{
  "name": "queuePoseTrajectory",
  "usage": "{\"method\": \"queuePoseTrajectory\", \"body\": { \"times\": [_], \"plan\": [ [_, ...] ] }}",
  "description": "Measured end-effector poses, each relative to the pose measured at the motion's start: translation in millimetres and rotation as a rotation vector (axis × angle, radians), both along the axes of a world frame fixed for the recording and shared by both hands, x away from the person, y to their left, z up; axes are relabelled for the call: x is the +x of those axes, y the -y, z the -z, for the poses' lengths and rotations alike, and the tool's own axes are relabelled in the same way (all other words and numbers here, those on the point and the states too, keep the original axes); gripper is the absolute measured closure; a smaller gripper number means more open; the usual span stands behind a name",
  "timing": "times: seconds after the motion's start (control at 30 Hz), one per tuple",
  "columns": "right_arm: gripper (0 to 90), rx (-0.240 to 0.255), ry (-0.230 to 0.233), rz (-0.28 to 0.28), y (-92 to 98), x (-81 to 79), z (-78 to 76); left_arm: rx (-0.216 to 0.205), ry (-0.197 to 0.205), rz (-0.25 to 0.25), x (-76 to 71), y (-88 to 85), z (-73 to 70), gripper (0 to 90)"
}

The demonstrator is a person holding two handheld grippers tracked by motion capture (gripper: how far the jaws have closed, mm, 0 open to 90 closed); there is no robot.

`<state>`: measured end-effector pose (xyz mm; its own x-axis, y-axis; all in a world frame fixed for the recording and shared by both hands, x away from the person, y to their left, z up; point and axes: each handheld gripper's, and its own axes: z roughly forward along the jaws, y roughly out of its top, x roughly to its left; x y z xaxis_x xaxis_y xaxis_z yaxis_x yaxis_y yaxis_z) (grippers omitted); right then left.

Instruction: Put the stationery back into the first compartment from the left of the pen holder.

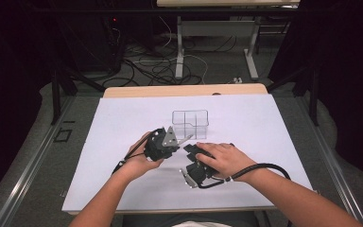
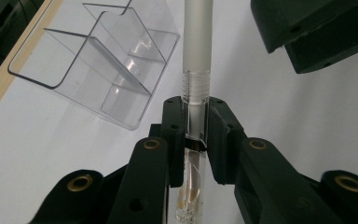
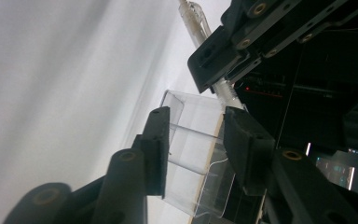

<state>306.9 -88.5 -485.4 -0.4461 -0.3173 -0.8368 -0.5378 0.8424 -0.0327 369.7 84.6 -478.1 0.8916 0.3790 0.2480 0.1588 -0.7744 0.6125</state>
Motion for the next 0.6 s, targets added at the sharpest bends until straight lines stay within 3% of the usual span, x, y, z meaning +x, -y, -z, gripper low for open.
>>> {"method": "queuePoseTrajectory", "body": {
  "times": [0.13,0.33,0.4,0.53,0.6],
  "plan": [
    [51.9,0.014,-0.006,0.016,4.6,3.3,0.3,-0.048,-0.01,-0.028,1.3,-2.4,-1.0,78.6],
    [48.2,0.09,-0.014,0.062,13.1,6.9,-2.1,-0.111,-0.005,-0.054,5.0,-4.3,-6.3,78.6],
    [43.0,0.1,-0.013,0.071,15.8,8.3,-2.2,-0.127,-0.009,-0.056,6.6,-4.6,-8.5,78.6],
    [43.0,0.153,-0.014,0.116,21.3,9.4,-0.2,-0.161,-0.009,-0.063,9.3,-4.6,-13.0,78.7],
    [42.0,0.178,-0.036,0.14,23.5,11.2,-0.2,-0.171,-0.005,-0.067,10.5,-4.5,-15.6,78.7]
  ]
}}
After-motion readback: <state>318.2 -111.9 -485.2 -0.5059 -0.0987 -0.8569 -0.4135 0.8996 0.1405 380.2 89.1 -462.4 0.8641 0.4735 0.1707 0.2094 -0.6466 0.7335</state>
